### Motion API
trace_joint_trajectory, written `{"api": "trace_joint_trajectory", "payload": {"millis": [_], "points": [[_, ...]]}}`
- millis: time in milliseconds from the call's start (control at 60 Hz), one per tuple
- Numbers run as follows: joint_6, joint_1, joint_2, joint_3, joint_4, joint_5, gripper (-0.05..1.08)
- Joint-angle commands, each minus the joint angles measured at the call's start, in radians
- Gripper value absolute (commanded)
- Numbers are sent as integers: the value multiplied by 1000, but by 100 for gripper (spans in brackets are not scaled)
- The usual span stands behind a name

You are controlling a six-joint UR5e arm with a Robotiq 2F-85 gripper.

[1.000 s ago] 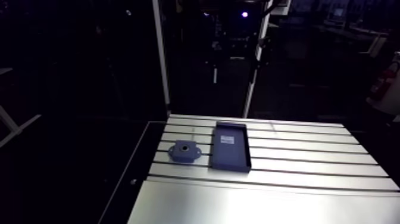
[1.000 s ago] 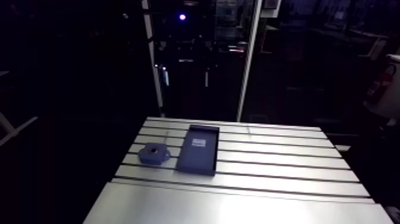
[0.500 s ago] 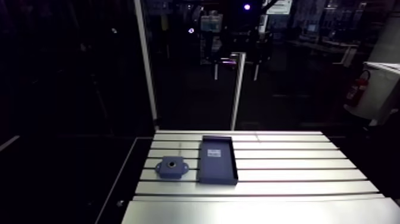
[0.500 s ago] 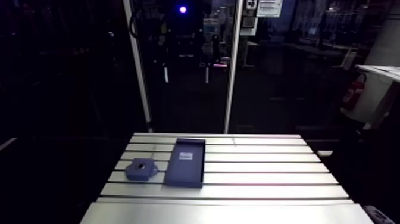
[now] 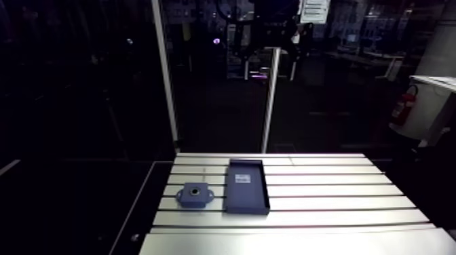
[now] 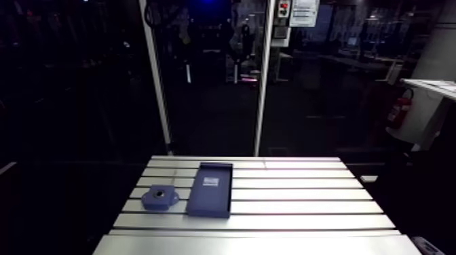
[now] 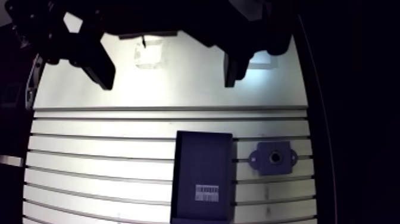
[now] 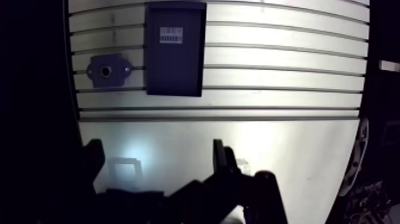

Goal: Pick up the bearing and press it into the housing until flush.

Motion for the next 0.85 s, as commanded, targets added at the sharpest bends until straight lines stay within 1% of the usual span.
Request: {"api": "trace_joint_trajectory", "payload": {"millis": [17, 400, 550, 633, 850], "points": [[0, 3, -1, -4, 2, 2, 1], [0, 4, 0, -1, 2, 1, 1], [0, 6, 0, 5, -1, 2, 1], [2, 6, 2, 2, -1, 8, 1], [2, 7, 3, -1, -1, 8, 1]]}}
